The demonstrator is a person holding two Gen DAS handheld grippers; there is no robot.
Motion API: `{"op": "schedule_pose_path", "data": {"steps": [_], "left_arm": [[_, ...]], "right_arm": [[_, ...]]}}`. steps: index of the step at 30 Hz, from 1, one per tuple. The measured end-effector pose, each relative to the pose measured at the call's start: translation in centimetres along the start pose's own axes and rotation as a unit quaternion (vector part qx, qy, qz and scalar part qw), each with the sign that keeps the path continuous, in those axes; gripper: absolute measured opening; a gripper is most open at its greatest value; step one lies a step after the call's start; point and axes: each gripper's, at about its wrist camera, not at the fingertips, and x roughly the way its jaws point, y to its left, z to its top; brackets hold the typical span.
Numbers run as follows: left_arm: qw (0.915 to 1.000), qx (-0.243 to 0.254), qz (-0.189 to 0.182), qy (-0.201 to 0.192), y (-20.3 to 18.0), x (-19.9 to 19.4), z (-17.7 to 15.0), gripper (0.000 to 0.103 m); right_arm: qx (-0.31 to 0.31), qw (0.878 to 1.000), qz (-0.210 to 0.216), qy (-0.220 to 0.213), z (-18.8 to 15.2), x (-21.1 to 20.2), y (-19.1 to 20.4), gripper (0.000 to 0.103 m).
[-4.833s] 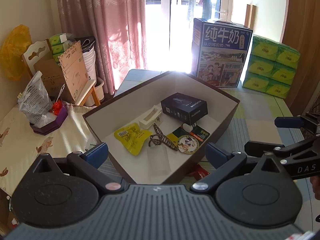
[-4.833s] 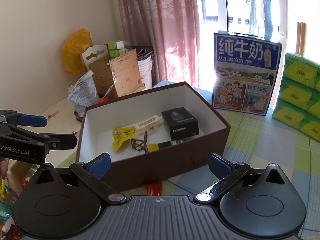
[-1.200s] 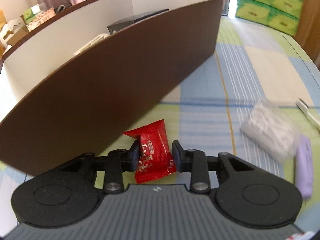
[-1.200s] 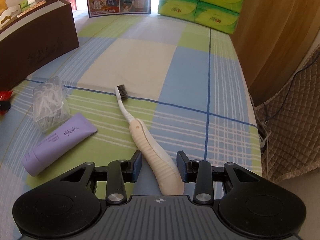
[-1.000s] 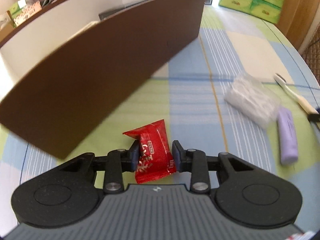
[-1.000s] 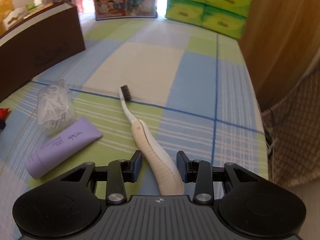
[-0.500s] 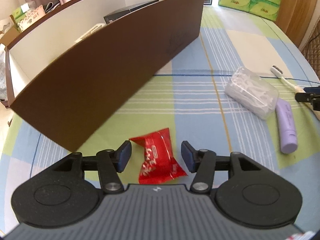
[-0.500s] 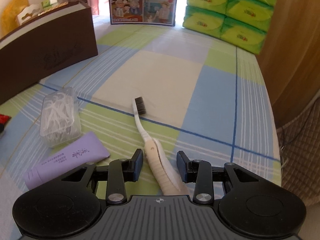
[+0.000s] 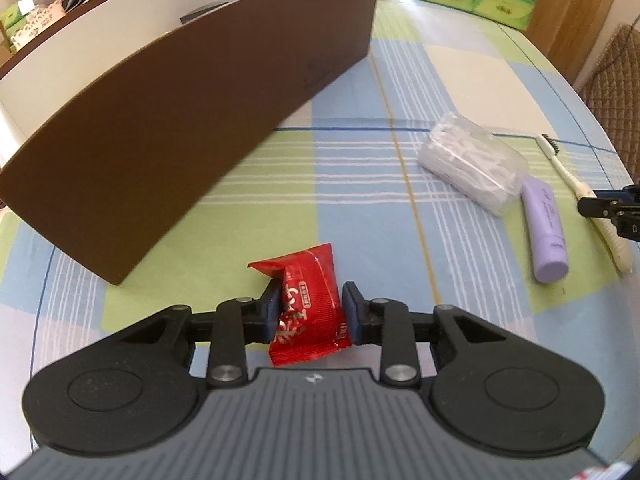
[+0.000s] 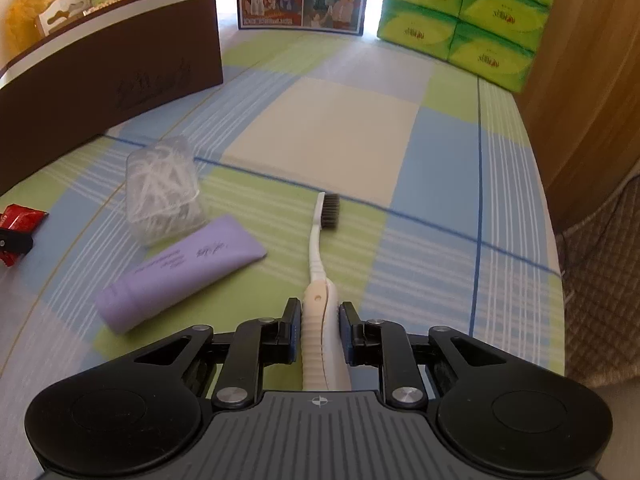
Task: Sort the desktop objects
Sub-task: 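Lift and carry the red packet and toothbrush over the brown box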
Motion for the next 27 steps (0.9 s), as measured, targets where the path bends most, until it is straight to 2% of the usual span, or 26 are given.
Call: {"op": "schedule_pose_path", "data": {"steps": [10, 14, 21, 27], "left_arm": [[0.9999, 0.005, -0.013, 0.007, -0.8, -1.3, -1.7, 0.026], [0.9998, 0.004, -0.015, 0.011, -0.8, -1.9, -2.3, 0.026], [0.9998, -0.004, -0.018, 0.002, -0.5, -3.4, -3.1, 0.026], [0.9995, -0.010, -0.020, -0.022, 0.0, -5.6, -3.0, 0.026]], "right_arm": [[-0.007, 0.999, 0.002, 0.034, -1.7, -1.7, 2.2, 0.017], [-0.012, 0.999, 0.008, 0.035, -2.0, -2.7, 3.0, 0.017], [-0.031, 0.999, 0.024, 0.009, -0.9, -5.2, 4.9, 0.017], [-0.048, 0.998, 0.047, -0.021, 0.6, -7.0, 6.7, 0.017]]}}
